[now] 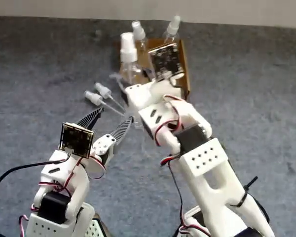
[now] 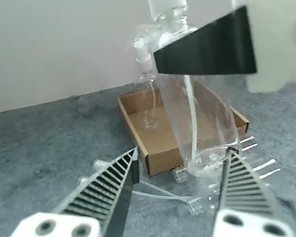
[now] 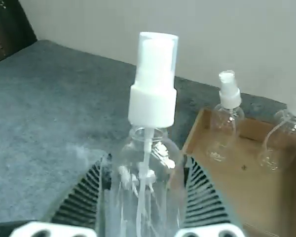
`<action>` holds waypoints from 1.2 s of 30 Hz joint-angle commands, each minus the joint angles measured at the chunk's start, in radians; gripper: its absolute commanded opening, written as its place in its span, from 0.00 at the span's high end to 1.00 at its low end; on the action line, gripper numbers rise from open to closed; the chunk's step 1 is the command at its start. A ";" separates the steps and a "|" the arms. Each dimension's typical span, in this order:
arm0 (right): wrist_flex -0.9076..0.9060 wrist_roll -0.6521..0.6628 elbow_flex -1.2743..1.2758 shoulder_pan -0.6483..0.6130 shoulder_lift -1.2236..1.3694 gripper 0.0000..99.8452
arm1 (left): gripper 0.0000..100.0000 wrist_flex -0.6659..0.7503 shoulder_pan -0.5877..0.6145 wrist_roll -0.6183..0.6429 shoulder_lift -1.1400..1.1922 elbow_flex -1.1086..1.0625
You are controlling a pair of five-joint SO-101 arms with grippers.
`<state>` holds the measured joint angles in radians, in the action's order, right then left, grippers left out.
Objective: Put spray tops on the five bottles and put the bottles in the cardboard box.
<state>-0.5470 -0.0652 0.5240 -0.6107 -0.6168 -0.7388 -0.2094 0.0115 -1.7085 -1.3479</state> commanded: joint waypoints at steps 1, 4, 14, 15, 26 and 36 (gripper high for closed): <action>-0.004 -0.014 -0.061 -0.028 -0.005 1.00 | 0.77 -0.002 -0.024 -0.011 0.008 0.015; -0.012 -0.014 -0.058 -0.028 -0.005 1.00 | 0.77 0.003 -0.025 -0.015 0.018 0.010; -0.257 -0.011 -0.067 -0.030 -0.097 1.00 | 0.77 0.005 -0.021 -0.017 0.019 0.005; -0.271 -0.011 -0.067 -0.030 -0.119 1.00 | 0.77 0.005 -0.022 -0.017 0.019 -0.001; -0.349 -0.011 -0.064 -0.030 -0.199 1.00 | 0.77 0.069 -0.025 -0.017 0.019 -0.051; -0.455 -0.011 -0.150 -0.025 -0.199 1.00 | 0.77 0.074 -0.025 -0.017 0.019 -0.053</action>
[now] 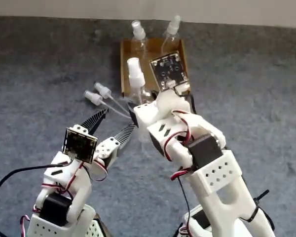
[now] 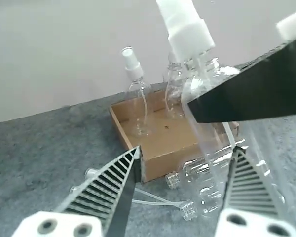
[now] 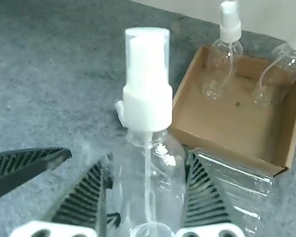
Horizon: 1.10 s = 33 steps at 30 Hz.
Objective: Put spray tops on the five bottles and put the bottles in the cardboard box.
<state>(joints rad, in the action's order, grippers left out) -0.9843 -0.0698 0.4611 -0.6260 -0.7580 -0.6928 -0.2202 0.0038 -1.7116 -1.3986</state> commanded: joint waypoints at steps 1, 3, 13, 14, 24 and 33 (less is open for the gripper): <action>-0.018 -0.006 -0.088 -0.008 -0.058 1.00 | 0.77 0.028 -0.015 -0.009 0.022 -0.002; -0.018 -0.006 -0.097 -0.008 -0.058 1.00 | 0.77 0.028 -0.015 -0.009 0.022 -0.002; 0.222 -0.006 -0.073 0.016 -0.045 1.00 | 0.77 0.023 -0.016 -0.009 0.012 0.005; 0.246 -0.008 -0.056 0.024 -0.045 1.00 | 0.77 0.023 -0.019 -0.009 0.012 0.005; 0.248 -0.014 -0.002 -0.004 -0.059 1.00 | 0.77 0.028 -0.073 -0.011 0.021 -0.002; 0.248 0.083 -0.004 0.084 -0.047 1.00 | 0.77 0.025 -0.071 -0.011 0.019 -0.002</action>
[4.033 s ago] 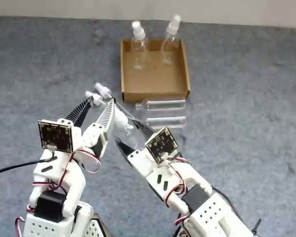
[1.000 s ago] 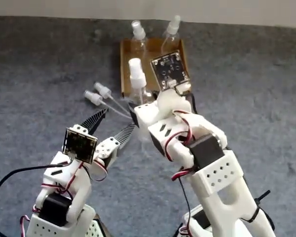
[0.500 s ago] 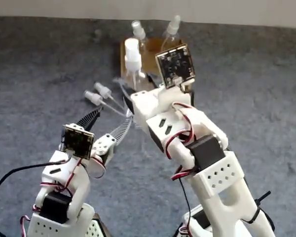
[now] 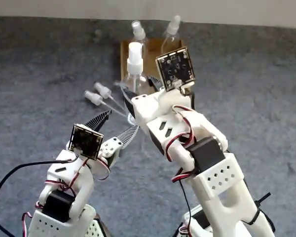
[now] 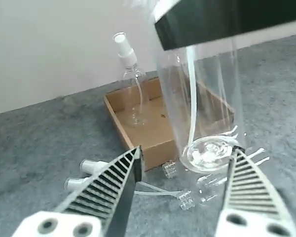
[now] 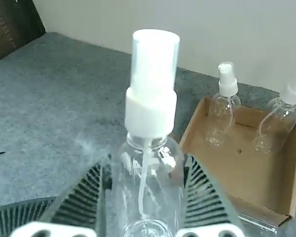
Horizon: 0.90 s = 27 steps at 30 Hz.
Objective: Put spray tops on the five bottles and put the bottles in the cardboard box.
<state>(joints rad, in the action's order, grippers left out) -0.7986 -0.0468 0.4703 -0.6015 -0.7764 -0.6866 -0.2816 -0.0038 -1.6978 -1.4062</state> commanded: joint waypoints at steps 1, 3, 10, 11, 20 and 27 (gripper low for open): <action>0.120 0.072 -0.010 0.090 -0.028 1.00 | 0.77 0.017 -0.010 -0.003 0.002 0.004; 0.216 0.080 0.010 0.160 -0.022 1.00 | 0.77 0.017 -0.010 -0.003 -0.001 0.004; 0.400 0.077 0.025 0.272 0.211 1.00 | 0.81 0.023 0.051 -0.003 0.008 -0.021; 0.430 0.075 0.016 0.272 0.248 1.00 | 0.81 0.031 0.085 -0.003 0.010 -0.021; 0.644 0.080 -0.019 0.274 0.470 1.00 | 0.81 0.087 0.185 0.003 0.460 0.180; 0.788 0.083 -0.019 0.278 0.521 1.00 | 0.81 0.054 0.193 0.003 0.843 0.294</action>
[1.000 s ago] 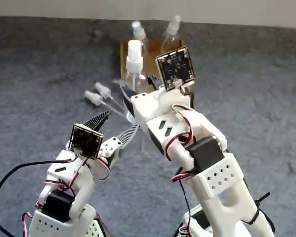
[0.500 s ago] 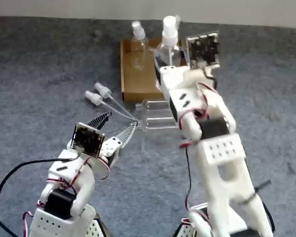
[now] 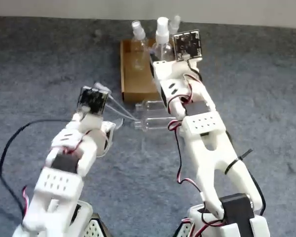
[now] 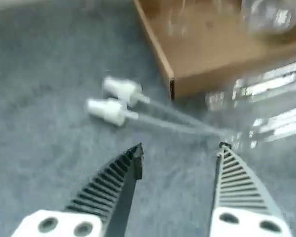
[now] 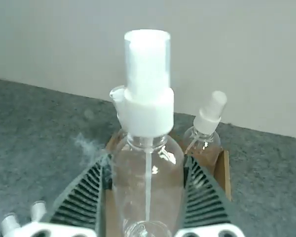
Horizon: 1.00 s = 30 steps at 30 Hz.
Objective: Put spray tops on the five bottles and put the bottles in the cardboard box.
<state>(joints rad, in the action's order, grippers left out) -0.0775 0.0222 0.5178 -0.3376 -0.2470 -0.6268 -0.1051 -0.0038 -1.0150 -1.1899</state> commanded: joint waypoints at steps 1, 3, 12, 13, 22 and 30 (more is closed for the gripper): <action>0.082 0.014 -0.067 0.015 -0.001 1.00 | 0.81 -0.006 0.015 0.003 0.171 0.079; 0.117 0.014 -0.065 0.035 0.024 1.00 | 0.81 -0.002 0.021 0.003 0.168 0.079; 0.326 0.014 -0.067 0.101 0.260 1.00 | 0.81 0.021 0.039 -0.003 0.157 0.013; 0.341 0.011 -0.067 0.104 0.278 1.00 | 0.81 0.021 0.039 -0.003 0.157 0.012; 0.467 0.008 -0.068 0.101 0.389 1.00 | 0.81 0.021 0.039 -0.003 0.157 0.004; 0.538 0.011 -0.071 0.104 0.452 1.00 | 0.81 0.021 0.038 -0.003 0.157 0.004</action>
<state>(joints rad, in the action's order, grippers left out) 0.4150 0.0222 0.5163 -0.2455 0.2179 -0.6314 -0.0790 -0.0038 -0.8569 -1.1914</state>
